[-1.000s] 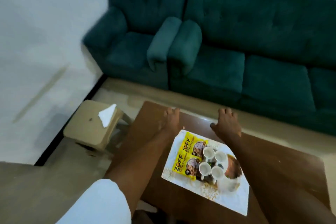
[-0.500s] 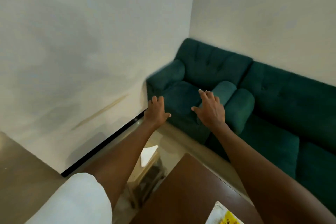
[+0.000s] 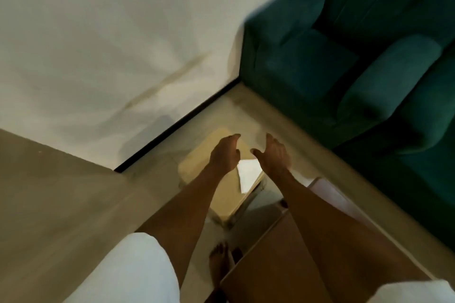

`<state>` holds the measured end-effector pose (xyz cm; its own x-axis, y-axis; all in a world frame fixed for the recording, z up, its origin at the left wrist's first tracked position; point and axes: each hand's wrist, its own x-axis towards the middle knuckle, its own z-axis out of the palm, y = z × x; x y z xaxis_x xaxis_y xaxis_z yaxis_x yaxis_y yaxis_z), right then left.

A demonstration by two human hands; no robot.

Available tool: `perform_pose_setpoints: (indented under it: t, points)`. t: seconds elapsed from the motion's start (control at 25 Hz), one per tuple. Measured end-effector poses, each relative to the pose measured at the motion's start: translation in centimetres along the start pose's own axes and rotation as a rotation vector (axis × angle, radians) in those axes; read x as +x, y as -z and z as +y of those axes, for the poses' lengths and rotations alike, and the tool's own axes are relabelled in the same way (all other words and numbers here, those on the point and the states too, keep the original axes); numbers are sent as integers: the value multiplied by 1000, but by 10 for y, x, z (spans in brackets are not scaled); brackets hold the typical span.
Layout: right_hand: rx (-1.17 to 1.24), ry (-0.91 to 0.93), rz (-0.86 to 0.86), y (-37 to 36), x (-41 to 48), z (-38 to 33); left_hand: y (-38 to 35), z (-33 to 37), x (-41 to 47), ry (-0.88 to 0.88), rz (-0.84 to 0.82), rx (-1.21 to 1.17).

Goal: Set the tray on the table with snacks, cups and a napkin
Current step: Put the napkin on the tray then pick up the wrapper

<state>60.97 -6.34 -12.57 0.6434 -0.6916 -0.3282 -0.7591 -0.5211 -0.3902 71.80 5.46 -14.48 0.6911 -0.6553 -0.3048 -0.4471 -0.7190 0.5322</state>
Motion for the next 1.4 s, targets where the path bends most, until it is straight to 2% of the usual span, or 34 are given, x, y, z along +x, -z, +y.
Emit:
perform_pose_setpoints:
  t: [0.2,0.36,0.56,0.76,0.92,1.04,1.12,1.28,1.36,1.4]
  points:
    - [80,-188,-69,-103,19,43,-102,-41,1,3,-147,-119]
    - [201,-380,-117,-153,21,69,-151,-54,1,-31,-255,-76]
    - [445,-576,-59,-162,35,73,-161,-49,14,-86,-318,215]
    - [507,-686,-71,-166,40,73,-161,-43,22,-43,-342,248]
    - [632,-758,-104,-170,40,74,-162,-36,36,120,-469,64]
    - [755,-741,-92,-170,36,84,-166,-34,41,140,-494,-102]
    - [842,-722,-87,-169,32,92,-170,-37,38,171,-447,-248]
    - [1196,-670,-18,-144,23,124,-170,-14,28,319,-145,-517]
    - [1353,-577,31,-108,10,151,-168,25,18,365,-189,-684]
    - [1356,-545,38,-88,9,160,-163,44,18,388,-229,-774]
